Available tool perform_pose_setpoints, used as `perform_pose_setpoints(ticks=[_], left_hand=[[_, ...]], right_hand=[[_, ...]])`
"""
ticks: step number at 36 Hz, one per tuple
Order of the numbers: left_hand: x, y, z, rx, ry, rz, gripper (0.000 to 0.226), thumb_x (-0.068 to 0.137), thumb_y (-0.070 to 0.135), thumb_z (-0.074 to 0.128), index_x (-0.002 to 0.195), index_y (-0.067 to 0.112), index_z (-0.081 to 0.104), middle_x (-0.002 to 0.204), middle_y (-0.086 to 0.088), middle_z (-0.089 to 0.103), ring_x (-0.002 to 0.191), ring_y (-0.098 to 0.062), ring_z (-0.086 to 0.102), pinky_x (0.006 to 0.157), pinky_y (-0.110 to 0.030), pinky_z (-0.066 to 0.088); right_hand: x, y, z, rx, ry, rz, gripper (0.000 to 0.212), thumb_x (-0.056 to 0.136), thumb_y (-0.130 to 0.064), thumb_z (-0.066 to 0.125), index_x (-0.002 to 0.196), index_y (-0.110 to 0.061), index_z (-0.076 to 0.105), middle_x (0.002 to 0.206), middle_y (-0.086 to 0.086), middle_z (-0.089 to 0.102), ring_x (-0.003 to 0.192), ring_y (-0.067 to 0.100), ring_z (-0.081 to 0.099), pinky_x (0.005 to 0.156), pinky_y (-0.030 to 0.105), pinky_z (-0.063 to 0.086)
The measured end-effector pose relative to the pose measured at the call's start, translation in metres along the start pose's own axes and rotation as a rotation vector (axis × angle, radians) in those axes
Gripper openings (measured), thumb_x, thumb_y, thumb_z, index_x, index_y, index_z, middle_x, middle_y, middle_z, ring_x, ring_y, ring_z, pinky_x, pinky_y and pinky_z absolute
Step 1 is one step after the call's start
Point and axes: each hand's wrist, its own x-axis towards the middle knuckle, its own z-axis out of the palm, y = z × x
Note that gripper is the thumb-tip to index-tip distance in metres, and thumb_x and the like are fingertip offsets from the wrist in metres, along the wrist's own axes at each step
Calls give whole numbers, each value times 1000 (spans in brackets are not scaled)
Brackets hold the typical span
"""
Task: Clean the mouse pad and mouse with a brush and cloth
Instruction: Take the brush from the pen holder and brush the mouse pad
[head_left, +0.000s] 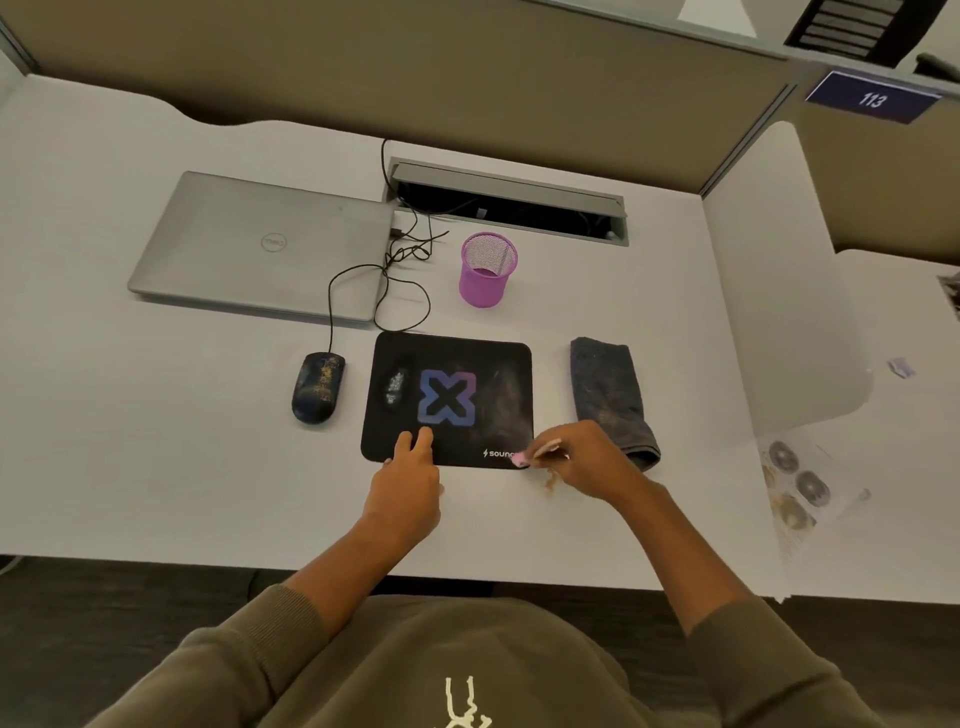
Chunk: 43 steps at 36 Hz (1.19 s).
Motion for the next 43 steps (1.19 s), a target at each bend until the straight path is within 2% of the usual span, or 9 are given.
perform_pose_setpoints(ticks=[4,8,12,19,23,27,32,37,43], left_hand=[[-2,1,1,20,-9,0,54,96,37,70,142,11,57,164,-5,29,144,-30,42,107,-41,53],[0,2,1,32,-14,4,50,96,36,70,138,10,61,164,-4,28,146,-30,39,106,-41,53],[2,0,0,39,-31,4,53,96,38,70,140,11,59,164,-4,28,147,-29,37,104,-39,52],[-2,-4,4,33,-9,15,52,96,38,70,141,13,59,165,-3,28,144,-28,42,102,-36,54],[0,-3,6,44,-9,9,52,95,39,70,139,14,60,165,-3,28,144,-29,42,101,-36,54],[3,-1,4,62,0,14,47,95,39,70,133,13,65,162,-3,32,142,-28,42,98,-36,55],[3,-1,3,33,11,15,48,95,39,71,135,13,64,160,-3,33,139,-27,46,98,-35,55],[1,-1,6,46,17,25,43,95,38,71,129,12,68,161,-3,33,143,-29,42,103,-40,55],[3,0,3,45,11,20,44,94,38,72,130,13,67,158,-4,35,140,-29,45,102,-42,56]], right_hand=[[1,0,-12,-18,40,-2,10,92,-20,79,101,-21,84,94,-15,76,83,5,70,84,17,56],[17,-31,0,105,106,-100,12,92,-15,78,103,-20,83,91,-28,70,90,-8,69,79,4,51],[29,-44,19,80,7,-80,16,96,-15,74,109,-20,82,104,-7,75,84,-2,65,77,-2,46],[4,-8,-14,35,-23,16,16,85,-36,84,95,-23,84,90,-7,78,78,11,71,76,27,63],[4,-10,-16,112,79,13,13,82,-39,88,87,-28,84,78,-13,76,73,13,70,66,24,59],[12,-24,3,176,89,-26,9,87,-36,84,89,-27,83,81,-13,76,76,12,71,68,23,60],[4,1,-7,82,50,97,4,89,-29,81,86,-27,80,78,-11,74,72,11,69,68,22,58],[3,13,-24,157,365,194,4,92,-32,79,91,-31,75,83,-24,68,77,5,67,60,4,46],[11,12,-7,196,507,177,14,91,-28,81,94,-14,80,85,-9,73,77,5,67,70,7,48]])
